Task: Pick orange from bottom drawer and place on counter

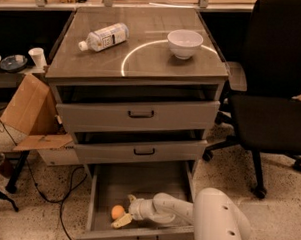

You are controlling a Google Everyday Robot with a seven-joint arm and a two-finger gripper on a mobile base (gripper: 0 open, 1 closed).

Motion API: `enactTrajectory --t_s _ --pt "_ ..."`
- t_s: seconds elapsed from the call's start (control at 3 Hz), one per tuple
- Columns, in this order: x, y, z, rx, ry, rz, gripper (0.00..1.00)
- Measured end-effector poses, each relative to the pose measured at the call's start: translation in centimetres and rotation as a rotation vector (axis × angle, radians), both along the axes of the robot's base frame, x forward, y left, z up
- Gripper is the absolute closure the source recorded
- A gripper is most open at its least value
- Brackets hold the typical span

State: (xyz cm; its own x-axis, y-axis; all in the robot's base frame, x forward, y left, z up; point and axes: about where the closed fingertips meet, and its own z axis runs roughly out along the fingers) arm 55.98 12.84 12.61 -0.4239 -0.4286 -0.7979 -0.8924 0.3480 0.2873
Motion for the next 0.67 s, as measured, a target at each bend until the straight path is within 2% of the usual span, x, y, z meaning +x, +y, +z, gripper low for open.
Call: enactTrajectory --t_s 0.33,0.67 --pt "-0.61 -0.3 -1.0 0.025 0.012 0.003 0.17" --pt "-0.94 -0.34 -1.25 0.048 0.012 0.004 0.41"
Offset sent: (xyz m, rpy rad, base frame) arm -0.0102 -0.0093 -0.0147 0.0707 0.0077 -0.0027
